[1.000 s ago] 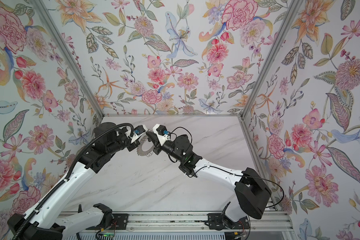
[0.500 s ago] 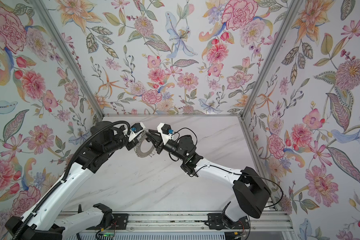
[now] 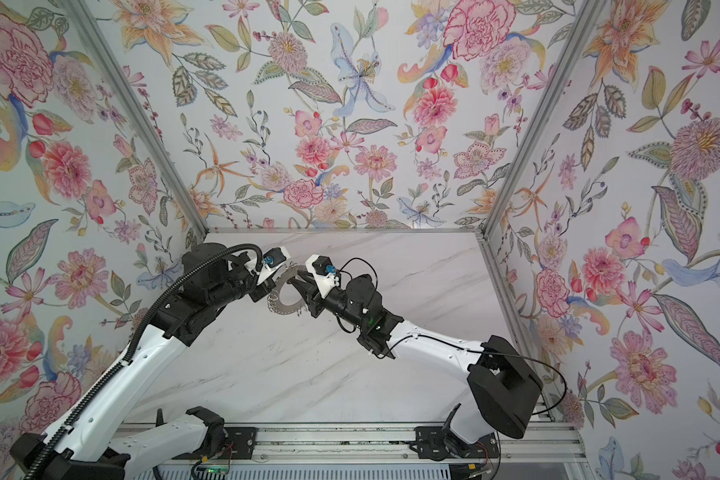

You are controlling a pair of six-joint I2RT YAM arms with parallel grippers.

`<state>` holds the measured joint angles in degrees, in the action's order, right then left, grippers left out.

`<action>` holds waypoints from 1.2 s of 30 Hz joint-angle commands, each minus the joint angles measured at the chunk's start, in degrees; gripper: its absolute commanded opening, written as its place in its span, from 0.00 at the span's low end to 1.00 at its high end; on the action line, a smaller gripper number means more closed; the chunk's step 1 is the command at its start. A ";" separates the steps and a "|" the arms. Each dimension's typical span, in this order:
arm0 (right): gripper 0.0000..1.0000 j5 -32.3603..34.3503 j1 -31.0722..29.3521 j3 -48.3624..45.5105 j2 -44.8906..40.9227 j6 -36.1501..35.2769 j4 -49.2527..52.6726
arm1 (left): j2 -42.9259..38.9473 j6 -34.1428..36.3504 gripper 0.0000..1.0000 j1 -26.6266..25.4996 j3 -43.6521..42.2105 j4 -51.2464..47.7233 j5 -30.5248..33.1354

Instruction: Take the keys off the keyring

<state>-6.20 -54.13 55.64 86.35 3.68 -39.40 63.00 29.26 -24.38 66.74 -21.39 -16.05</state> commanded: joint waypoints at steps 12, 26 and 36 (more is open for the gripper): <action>0.29 3.53 -0.75 7.14 1.10 -0.19 6.38 | -0.84 3.26 0.00 0.21 -0.46 1.50 -0.07; 0.22 3.00 0.44 11.57 4.43 1.23 12.03 | -1.44 3.35 0.00 0.21 -1.00 2.31 -0.62; 0.05 2.96 0.71 13.33 5.24 0.90 15.33 | -1.47 3.44 0.00 0.15 -0.59 2.05 -0.25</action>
<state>-4.01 -53.98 67.29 90.02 4.64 -26.68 63.05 32.38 -24.36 65.87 -21.82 -15.77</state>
